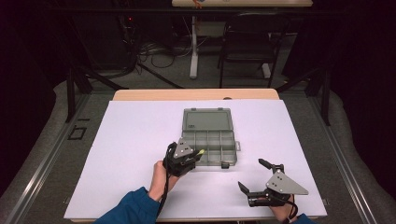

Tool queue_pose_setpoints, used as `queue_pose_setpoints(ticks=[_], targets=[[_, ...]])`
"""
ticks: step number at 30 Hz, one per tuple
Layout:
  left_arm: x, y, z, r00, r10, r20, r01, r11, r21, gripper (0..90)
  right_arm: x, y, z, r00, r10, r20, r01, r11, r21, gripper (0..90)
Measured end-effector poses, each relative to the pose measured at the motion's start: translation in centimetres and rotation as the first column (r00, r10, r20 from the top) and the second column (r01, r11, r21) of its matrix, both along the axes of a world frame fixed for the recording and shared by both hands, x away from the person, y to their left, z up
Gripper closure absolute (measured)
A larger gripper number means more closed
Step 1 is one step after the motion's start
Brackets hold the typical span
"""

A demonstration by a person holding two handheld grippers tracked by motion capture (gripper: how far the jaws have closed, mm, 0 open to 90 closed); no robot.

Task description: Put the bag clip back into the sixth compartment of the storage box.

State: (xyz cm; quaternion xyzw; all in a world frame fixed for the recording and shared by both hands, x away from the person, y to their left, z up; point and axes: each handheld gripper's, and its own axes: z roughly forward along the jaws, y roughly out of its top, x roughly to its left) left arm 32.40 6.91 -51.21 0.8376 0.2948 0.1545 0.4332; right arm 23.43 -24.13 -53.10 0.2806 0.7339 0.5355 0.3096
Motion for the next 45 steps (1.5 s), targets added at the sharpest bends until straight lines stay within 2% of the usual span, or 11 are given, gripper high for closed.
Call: queue_pose_setpoints(ticks=[9,16,31,37,45], targets=[[0.4,-0.3,0.0,1.0,0.009,0.004,-0.009,1.0,0.001,80.1,0.0,0.0,0.0,1.0,-0.001,0.0,0.001,1.0,-0.001,0.0],[0.9,-0.2,0.1,0.9992,0.041,-0.001,-0.041,0.9987,-0.029,80.0,0.0,0.0,0.0,1.0,0.0,0.001,0.0,1.0,-0.001,0.0],[1.8,-0.2,-0.3,0.9941,0.1,-0.042,-0.103,0.993,-0.058,80.0,0.0,0.0,0.0,1.0,0.001,-0.002,-0.001,1.0,-0.002,0.1],[2.1,-0.2,-0.3,0.9927,0.108,-0.053,-0.112,0.9911,-0.072,80.0,0.0,0.0,0.0,1.0,0.001,-0.001,-0.001,1.0,-0.006,0.1],[2.2,-0.8,-0.4,0.9911,0.121,-0.057,-0.124,0.99,-0.067,80.0,0.1,0.1,-0.1,1.0,0.002,-0.006,-0.003,1.0,-0.008,0.1]])
